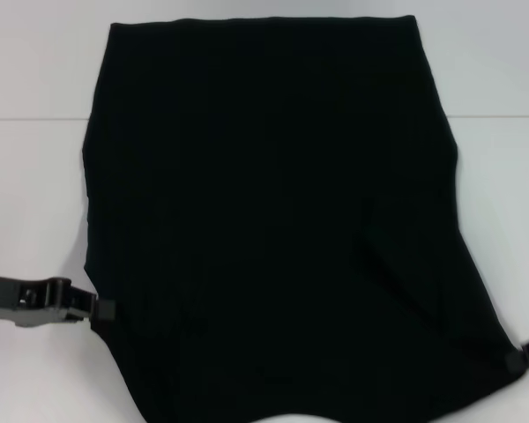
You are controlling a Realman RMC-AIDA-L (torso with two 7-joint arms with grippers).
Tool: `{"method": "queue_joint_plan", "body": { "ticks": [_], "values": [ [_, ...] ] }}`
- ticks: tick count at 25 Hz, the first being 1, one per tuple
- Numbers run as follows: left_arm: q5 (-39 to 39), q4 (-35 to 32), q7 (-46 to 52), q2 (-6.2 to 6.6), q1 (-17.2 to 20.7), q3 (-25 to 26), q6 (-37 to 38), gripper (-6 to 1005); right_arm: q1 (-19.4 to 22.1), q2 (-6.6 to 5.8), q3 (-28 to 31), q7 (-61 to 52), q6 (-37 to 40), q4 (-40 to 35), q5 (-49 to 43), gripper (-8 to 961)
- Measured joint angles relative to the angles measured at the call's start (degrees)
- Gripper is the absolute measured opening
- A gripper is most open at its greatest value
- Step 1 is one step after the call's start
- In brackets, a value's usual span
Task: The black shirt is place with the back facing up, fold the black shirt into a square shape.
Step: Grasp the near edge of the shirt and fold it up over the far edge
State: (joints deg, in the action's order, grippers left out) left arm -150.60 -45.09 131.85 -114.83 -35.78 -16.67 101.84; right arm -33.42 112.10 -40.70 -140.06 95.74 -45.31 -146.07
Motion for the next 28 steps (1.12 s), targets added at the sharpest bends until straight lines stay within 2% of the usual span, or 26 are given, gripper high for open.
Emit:
{"method": "queue_joint_plan", "body": {
  "ticks": [6,10,15,20,22,25,28],
  "values": [
    [-1.6,-0.2,-2.3,0.06,0.6,-0.2,4.6,82,6.0,0.87,0.7,-0.9,4.8,-5.9,0.2,59],
    [-3.4,-0.3,-3.2,-0.55,1.6,-1.8,7.4,86,9.1,1.28,2.2,-0.4,7.3,-7.3,0.0,58],
    [-3.5,-0.4,-3.0,-1.04,2.7,-1.8,9.0,90,9.9,1.63,4.6,0.5,8.7,-8.2,0.1,59],
    [2.2,2.6,-2.2,-0.55,-0.2,-1.6,6.6,94,6.3,1.14,10.1,3.4,8.5,-7.2,3.5,59],
    [6.0,4.7,-1.0,-0.28,-1.8,-1.6,4.3,96,3.7,0.43,13.2,4.7,7.7,-5.5,6.6,59],
    [10.4,7.4,2.0,-0.13,-4.7,-1.6,-3.9,98,0.4,-0.69,16.6,5.4,3.2,-3.1,10.2,60],
    [11.4,9.0,4.0,-0.33,-6.8,-1.6,-13.1,101,-1.9,-1.16,17.5,5.3,-4.8,-1.9,13.4,60]
  ]
}}
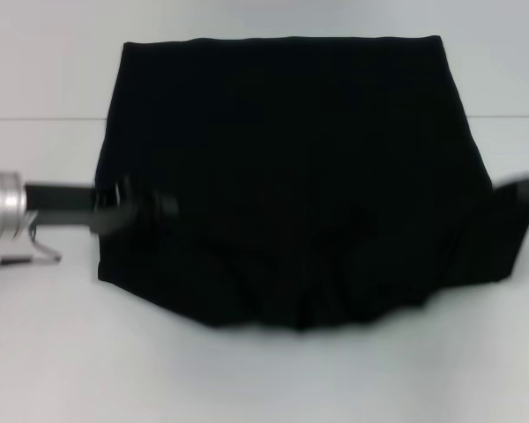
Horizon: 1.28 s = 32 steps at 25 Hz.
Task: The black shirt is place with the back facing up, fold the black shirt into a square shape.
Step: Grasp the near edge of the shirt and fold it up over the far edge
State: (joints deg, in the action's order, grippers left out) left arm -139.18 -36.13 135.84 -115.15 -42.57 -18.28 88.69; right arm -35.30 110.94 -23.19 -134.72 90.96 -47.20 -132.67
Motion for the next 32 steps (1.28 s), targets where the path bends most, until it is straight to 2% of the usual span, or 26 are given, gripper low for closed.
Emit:
{"method": "queue_joint_plan", "body": {
  "ticks": [1,2,3,4,6,7,8,9,13,16,19,21,28,32],
  "values": [
    [0.1,0.6,0.5,-0.13,-0.7,0.0,-4.3,102,-0.7,0.06,0.0,0.0,-3.8,0.6,0.8,60],
    [0.1,1.9,1.1,-0.41,-2.1,-0.2,-11.9,103,-1.2,0.21,-0.2,0.0,-6.7,1.3,1.3,60],
    [0.1,1.9,1.1,-0.41,-2.1,-0.2,-11.9,104,-2.2,0.46,-0.4,0.2,-11.1,2.9,1.8,59],
    [0.2,2.6,1.2,-0.61,-2.8,-0.4,-15.9,104,-2.8,0.64,-0.5,0.7,-14.2,4.1,2.0,59],
    [0.2,4.2,1.1,-1.21,-3.9,-0.7,-23.6,106,-4.7,1.00,-1.1,2.6,-21.9,8.5,2.2,59],
    [0.2,5.5,0.9,-1.93,-4.8,-2.3,-30.8,107,-6.9,1.38,-2.6,4.7,-29.2,13.4,2.1,59],
    [0.2,6.0,0.7,-2.25,-5.1,-3.3,-33.7,108,-7.9,1.70,-3.8,5.3,-33.4,15.4,2.0,58],
    [0.2,6.0,0.7,-2.25,-5.1,-3.3,-33.7,109,-7.9,1.70,-3.8,5.3,-33.4,15.4,2.0,58],
    [0.3,6.2,0.7,-3.82,-5.5,-11.2,-42.7,112,-10.7,3.30,-9.4,6.0,-46.1,19.8,2.0,59],
    [0.3,5.5,0.4,-4.60,-5.5,-13.9,-46.5,114,-11.9,4.73,-12.3,6.0,-52.0,20.1,2.0,59],
    [1.4,4.6,-1.0,-4.88,-5.6,-14.3,-47.7,117,-12.7,5.20,-13.7,6.0,-55.2,19.9,2.0,60],
    [2.4,4.2,-1.8,-4.89,-5.7,-14.4,-48.0,119,-13.3,5.10,-13.8,6.0,-56.7,19.9,2.0,62],
    [4.2,3.9,-2.3,-4.42,-8.1,-14.8,-51.9,125,-15.3,3.61,-16.7,6.1,-61.0,20.2,1.8,67],
    [4.2,4.4,-2.3,-4.60,-8.6,-16.0,-54.3,128,-16.3,3.67,-19.6,6.1,-64.5,21.1,1.8,70]
  ]
}}
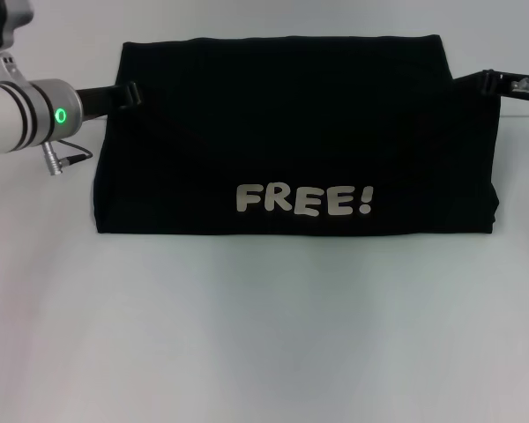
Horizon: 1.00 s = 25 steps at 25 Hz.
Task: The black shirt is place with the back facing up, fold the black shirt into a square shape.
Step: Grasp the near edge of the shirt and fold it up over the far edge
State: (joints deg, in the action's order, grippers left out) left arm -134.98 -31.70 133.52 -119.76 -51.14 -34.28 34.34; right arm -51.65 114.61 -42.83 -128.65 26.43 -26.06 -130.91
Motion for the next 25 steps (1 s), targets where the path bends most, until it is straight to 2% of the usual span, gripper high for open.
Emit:
{"method": "queue_joint_plan", "body": {
  "ticks": [7,18,23,25],
  "values": [
    [0.0,-0.2,0.4,-0.44,0.3,-1.8,-1.7,134,-1.0,0.56,-4.2,-0.2,-3.6,1.2,0.0,76],
    [0.2,-0.1,-2.2,-1.23,0.5,-1.9,-2.1,143,-2.1,0.45,-4.9,-0.1,-3.4,1.6,-0.1,85],
    [0.2,0.3,-1.7,-1.27,0.6,-1.8,-0.6,147,-2.4,-1.53,-7.3,-4.3,3.3,1.4,-1.7,89],
    [0.3,-0.9,2.4,-0.51,1.6,-1.2,5.0,149,-1.9,-2.37,-7.2,-8.4,7.4,-0.9,-2.1,90]
  ]
}}
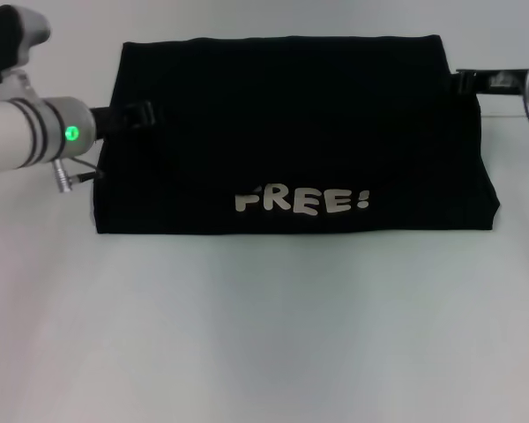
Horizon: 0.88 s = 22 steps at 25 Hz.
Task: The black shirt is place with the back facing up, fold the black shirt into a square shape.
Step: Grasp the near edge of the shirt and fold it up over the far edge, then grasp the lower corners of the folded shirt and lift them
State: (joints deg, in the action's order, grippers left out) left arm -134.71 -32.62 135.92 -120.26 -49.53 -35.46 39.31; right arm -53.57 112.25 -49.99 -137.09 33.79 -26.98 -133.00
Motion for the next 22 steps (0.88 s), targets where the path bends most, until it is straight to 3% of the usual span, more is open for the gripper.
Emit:
{"method": "queue_joint_plan", "body": {
  "ticks": [2,5,10,14,18,22],
  "values": [
    [0.3,-1.6,6.4,1.27,1.7,0.7,6.0,199,1.0,-0.58,0.2,-3.0,5.5,-3.2,0.0,92],
    [1.8,-2.5,12.9,3.77,4.4,2.7,16.7,273,2.4,-1.65,0.2,-7.4,14.5,-8.1,-0.1,213],
    [2.2,-5.6,9.1,4.81,8.4,10.1,29.7,428,3.3,-2.87,1.1,-13.0,23.3,-11.4,-0.1,423],
    [-2.2,-6.1,7.8,5.43,9.9,11.1,31.4,588,3.8,-3.44,4.2,-13.8,28.2,-12.6,-0.2,600],
    [-4.1,-5.4,6.1,5.21,10.2,10.9,29.5,657,4.8,-3.86,6.4,-13.5,30.6,-12.8,-0.2,794],
    [-4.3,-3.3,3.5,5.12,10.0,10.4,26.6,654,5.5,-4.28,7.1,-13.3,32.8,-13.0,-0.2,804]
  ]
}}
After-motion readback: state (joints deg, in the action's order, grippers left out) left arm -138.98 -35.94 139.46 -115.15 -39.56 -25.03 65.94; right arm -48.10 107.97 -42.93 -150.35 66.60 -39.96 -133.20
